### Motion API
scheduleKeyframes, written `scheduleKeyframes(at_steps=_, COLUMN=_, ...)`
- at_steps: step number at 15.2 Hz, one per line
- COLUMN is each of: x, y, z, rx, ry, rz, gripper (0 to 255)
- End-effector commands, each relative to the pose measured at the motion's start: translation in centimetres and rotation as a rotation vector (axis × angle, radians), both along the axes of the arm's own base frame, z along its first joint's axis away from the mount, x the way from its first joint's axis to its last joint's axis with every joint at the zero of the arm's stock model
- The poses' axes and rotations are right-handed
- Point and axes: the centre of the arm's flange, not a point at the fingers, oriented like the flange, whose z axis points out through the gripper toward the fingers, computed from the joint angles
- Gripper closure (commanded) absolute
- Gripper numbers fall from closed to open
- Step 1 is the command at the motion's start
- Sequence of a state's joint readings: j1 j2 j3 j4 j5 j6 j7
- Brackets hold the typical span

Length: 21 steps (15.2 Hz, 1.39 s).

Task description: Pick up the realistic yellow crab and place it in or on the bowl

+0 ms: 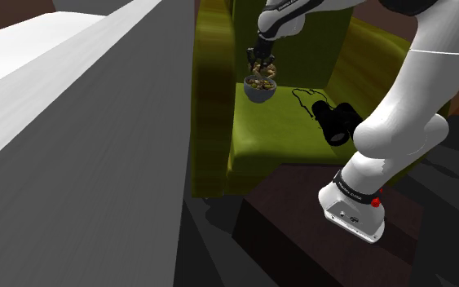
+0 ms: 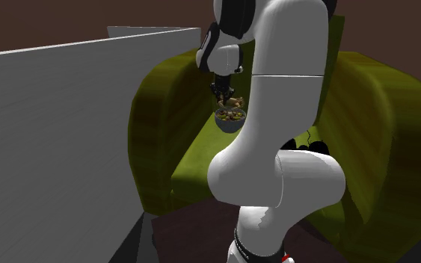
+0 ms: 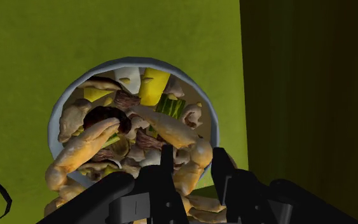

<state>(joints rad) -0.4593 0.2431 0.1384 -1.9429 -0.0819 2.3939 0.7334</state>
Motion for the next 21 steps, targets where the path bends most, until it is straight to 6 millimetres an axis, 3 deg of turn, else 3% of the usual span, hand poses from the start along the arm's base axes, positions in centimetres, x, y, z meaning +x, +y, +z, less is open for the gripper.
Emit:
scheduleKeyframes(at_steps=1, x=0.1, y=0.0, z=-1.0, rx=0.000, ry=-0.001, rz=0.000, gripper=255)
scheduleKeyframes(at_steps=6, x=0.1, y=0.0, z=-3.7, rx=0.000, ry=-0.001, rz=0.000, gripper=255)
scheduleKeyframes(at_steps=14, x=0.1, y=0.0, z=-3.7, rx=0.000, ry=-0.001, rz=0.000, gripper=255)
scheduleKeyframes(at_steps=15, x=0.1, y=-0.1, z=-3.7, rx=0.000, ry=-0.001, rz=0.000, gripper=0)
scheduleKeyframes(at_steps=20, x=0.1, y=0.0, z=-3.7, rx=0.000, ry=-0.001, rz=0.000, gripper=0)
scheduleKeyframes(at_steps=21, x=-0.2, y=0.1, z=-2.4, rx=0.000, ry=-0.001, rz=0.000, gripper=0)
